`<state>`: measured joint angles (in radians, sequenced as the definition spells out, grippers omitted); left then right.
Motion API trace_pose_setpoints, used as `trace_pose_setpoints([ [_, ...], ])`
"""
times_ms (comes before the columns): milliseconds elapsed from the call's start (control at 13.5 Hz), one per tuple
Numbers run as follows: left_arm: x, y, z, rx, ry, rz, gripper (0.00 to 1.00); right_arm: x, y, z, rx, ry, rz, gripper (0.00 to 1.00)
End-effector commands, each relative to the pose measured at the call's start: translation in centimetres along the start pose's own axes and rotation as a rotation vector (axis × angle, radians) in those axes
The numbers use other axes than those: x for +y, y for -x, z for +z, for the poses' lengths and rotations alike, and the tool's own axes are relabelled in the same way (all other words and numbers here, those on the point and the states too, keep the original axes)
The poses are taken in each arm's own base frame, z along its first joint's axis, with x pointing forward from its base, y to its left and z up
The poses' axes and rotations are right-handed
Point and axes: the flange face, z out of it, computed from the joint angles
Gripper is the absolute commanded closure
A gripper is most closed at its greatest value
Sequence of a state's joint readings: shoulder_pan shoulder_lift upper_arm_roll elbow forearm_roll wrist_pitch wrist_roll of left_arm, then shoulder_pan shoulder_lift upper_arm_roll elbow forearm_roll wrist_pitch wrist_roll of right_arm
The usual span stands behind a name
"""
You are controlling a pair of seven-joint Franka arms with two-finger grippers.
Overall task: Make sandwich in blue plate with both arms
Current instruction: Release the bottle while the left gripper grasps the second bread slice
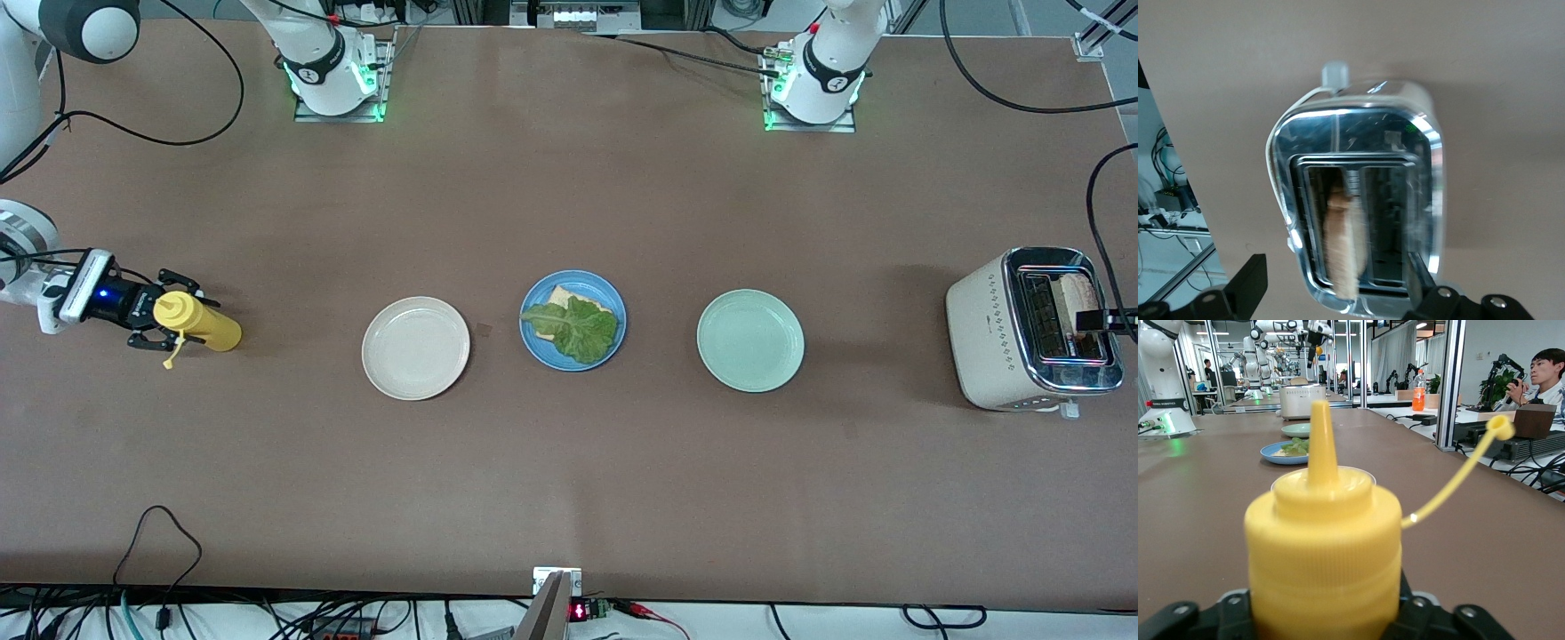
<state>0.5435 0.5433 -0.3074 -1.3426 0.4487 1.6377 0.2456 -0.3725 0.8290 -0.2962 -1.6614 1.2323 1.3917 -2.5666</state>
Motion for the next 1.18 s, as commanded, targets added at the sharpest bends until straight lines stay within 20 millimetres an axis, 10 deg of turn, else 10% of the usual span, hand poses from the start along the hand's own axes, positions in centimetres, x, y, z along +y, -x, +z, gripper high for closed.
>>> trace_pose_setpoints([
  [0,0.4,1.1,3.3,-0.04,0.002,0.046,0.31,0.1,-0.6,-1.4,0.029,0.028,0.017,0.0],
  [221,0.5,1.8,6.2,-0.091,0.028,0.05,0.5,-0.4,-0.2,-2.9,0.029,0.053,0.025,0.0],
  [369,0.8,2.0,6.3,-0.102,0.03,0.048,0.81,-0.8,0.4,-3.9,0.029,0.072,0.031,0.0],
  [591,0.8,2.1,5.2,-0.089,0.021,0.054,0.98,-1.4,0.5,-7.2,-0.003,0.09,0.025,0.0],
  [812,1.8,3.4,-0.1,-0.052,-0.02,0.056,0.99,-2.0,-0.1,-11.7,-0.08,0.066,0.027,0.0],
  [1107,12.5,3.7,-11.8,0.015,-0.022,0.206,0.99,-1.8,-7.5,-16.9,-0.189,-0.034,0.085,0.0],
])
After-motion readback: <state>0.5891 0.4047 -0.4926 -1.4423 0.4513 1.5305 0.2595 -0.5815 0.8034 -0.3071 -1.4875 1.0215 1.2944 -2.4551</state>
